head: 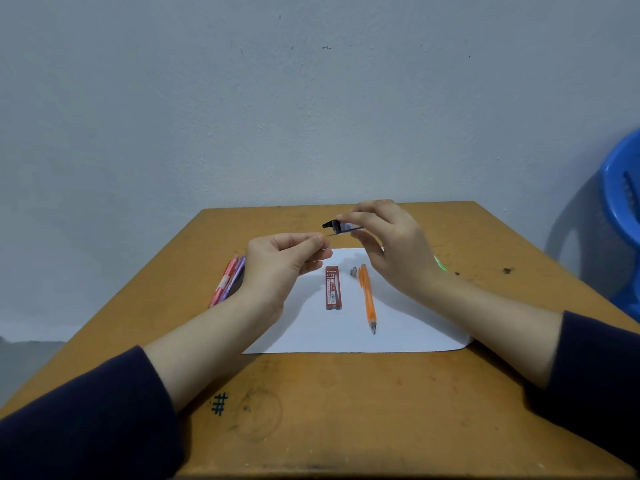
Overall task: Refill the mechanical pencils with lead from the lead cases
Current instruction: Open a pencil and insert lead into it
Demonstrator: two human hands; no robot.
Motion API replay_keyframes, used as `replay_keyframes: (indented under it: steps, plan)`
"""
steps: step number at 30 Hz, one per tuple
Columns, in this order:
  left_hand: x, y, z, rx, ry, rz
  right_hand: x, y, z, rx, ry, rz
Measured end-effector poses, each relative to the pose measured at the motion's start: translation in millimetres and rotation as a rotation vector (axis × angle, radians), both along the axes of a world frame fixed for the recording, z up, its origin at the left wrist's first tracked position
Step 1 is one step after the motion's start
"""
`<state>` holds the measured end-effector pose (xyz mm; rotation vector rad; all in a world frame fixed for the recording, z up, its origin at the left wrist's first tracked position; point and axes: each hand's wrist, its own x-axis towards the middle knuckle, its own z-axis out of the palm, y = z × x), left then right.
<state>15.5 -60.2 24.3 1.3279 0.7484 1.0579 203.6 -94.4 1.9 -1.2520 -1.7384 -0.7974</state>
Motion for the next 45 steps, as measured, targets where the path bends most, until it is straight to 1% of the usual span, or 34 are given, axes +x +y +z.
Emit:
replay_keyframes:
  steps: [8, 12, 16, 25, 32, 35, 39, 45]
  plan:
    - [0.8, 5.1, -0.2, 0.114, -0.083, 0.146, -3.0, -1.8, -0.3, -0.058, 0.123, 0.022]
    - [0.4, 5.0, 3.7, 0.161, -0.168, 0.158, -6.0, -1.9, -2.3, -0.090, 0.173, 0.016]
    - [1.5, 5.4, 5.8, 0.207, -0.210, 0.165, -6.9, -1.8, -2.8, -0.126, 0.189, 0.010]
    - [1.0, 5.9, 5.2, 0.222, -0.204, 0.108, -5.3, -1.0, -3.7, -0.175, 0.254, 0.013]
    - [1.3, 3.3, 6.2, 0.246, -0.200, 0.048, -4.4, 0.1, -3.5, -0.171, 0.258, 0.006]
    - [0.6, 4.8, 4.8, 0.251, -0.170, 0.031, -4.0, 0.6, -3.8, -0.163, 0.278, 0.008]
    - [-0.5, 5.2, 3.2, 0.278, -0.132, 0.001, -4.1, 0.9, -2.4, -0.178, 0.325, 0.046]
    - [-0.7, 5.7, 2.7, 0.286, -0.092, -0.004, -4.1, 1.5, -3.0, -0.185, 0.309, 0.112]
